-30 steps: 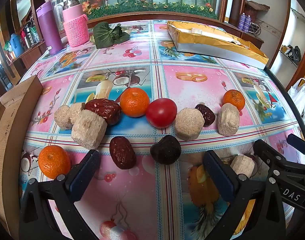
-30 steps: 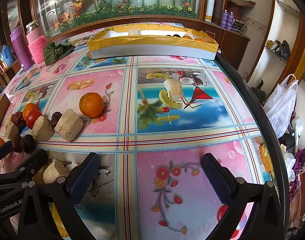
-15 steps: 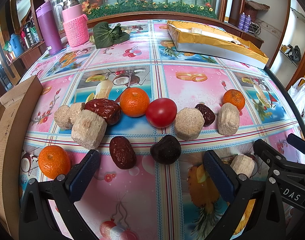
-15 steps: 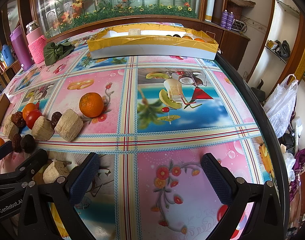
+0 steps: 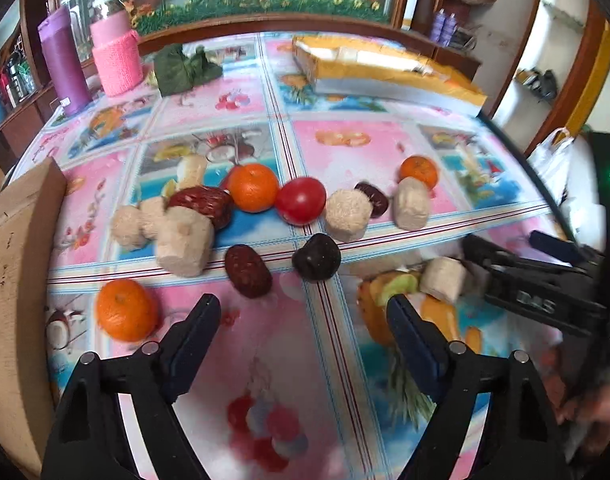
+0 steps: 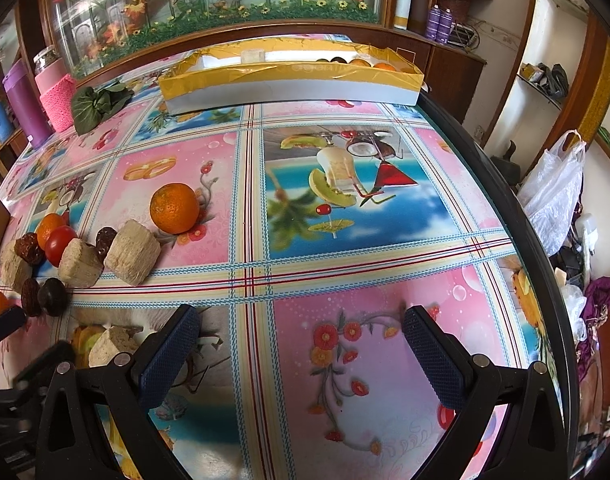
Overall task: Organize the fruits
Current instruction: 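Grasp a mandarin orange with the left tool while the right tool grasps a beige cube pastry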
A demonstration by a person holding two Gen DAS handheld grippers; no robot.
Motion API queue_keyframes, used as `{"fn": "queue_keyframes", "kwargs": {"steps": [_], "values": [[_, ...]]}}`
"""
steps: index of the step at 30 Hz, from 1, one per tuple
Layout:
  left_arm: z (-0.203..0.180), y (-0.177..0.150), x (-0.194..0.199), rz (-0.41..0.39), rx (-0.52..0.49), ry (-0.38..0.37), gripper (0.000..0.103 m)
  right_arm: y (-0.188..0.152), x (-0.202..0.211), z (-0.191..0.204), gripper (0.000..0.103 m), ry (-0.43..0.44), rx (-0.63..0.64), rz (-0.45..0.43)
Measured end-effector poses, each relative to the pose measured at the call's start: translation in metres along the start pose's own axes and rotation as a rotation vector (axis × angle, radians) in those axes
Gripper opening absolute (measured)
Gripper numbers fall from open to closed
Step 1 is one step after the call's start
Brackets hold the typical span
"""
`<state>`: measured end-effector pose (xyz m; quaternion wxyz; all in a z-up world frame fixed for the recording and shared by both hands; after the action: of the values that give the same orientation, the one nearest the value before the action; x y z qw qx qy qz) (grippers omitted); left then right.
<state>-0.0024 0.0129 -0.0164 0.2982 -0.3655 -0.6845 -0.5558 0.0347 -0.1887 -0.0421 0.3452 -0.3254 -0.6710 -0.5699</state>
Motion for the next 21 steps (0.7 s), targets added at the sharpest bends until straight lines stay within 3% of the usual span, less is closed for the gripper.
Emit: {"fn": "queue_keyframes", "kwargs": {"steps": [3,11,14,18,21], "values": [[0.014,0.002,0.034,-0.095,0.006,-0.012,0.084,-0.001,0.001,0.001,0.102,0.005,0.005,0.012],[0.092,0.005,0.091,-0.230,0.041,0.130,0.085,-0.003,0.011,0.003,0.099,0.024,-0.023,0.041],[0.123,0.005,0.098,-0.229,0.084,0.131,0.085,-0.004,0.041,0.012,0.098,0.042,0.000,-0.054],[0.132,-0.001,0.093,-0.195,0.110,0.098,0.085,-0.005,0.071,0.032,0.098,0.085,0.060,-0.144],[0.118,-0.005,0.083,-0.155,0.090,0.023,0.085,-0.007,0.076,0.043,0.085,0.156,0.059,-0.144]]}}
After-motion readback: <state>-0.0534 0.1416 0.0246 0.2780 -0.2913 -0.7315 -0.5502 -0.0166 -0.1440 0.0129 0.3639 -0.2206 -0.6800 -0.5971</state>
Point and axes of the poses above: each gripper's, at about its wrist camera, not at the fingertips, and x roughly against the way its jaws point, z to its left, y to its top, the point moved 5 cm from there along -x, roughly the way its jaws point, and after that the axes turned 12 degrees about x, right-handed, at the moved point
